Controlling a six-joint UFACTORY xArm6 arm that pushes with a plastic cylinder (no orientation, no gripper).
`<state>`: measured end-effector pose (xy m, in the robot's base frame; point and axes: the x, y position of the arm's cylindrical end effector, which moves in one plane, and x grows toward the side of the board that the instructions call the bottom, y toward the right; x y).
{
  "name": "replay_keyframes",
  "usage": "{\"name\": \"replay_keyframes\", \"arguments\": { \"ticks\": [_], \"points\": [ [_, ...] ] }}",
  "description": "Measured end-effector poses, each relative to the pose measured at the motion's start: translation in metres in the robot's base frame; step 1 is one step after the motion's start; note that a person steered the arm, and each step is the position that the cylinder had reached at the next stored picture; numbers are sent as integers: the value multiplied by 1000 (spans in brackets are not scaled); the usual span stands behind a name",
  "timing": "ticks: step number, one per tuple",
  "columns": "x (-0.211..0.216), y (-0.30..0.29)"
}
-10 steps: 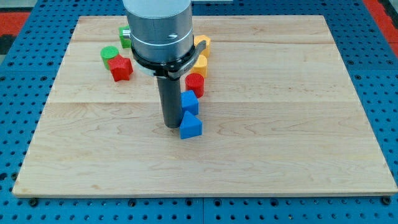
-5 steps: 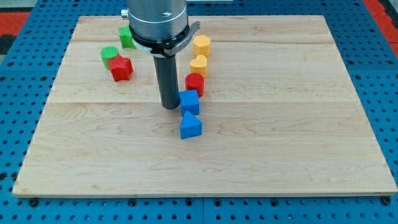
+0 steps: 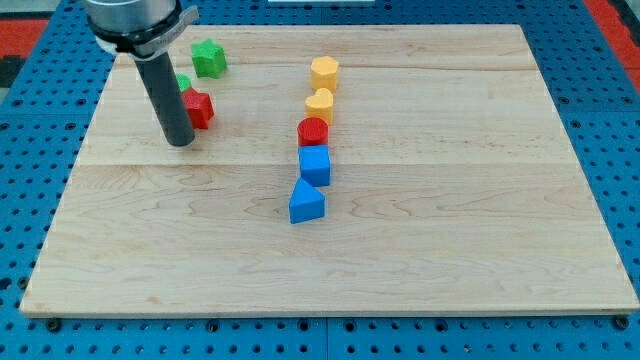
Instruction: Push the red star closer to the green star
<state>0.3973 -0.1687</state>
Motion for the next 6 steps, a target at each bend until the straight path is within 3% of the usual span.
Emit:
{"name": "replay_keyframes", "arguments": {
  "ticks": [4,5,6],
  "points": [
    [-127,19],
    [-129,-10],
    [-158,-30]
  ]
}}
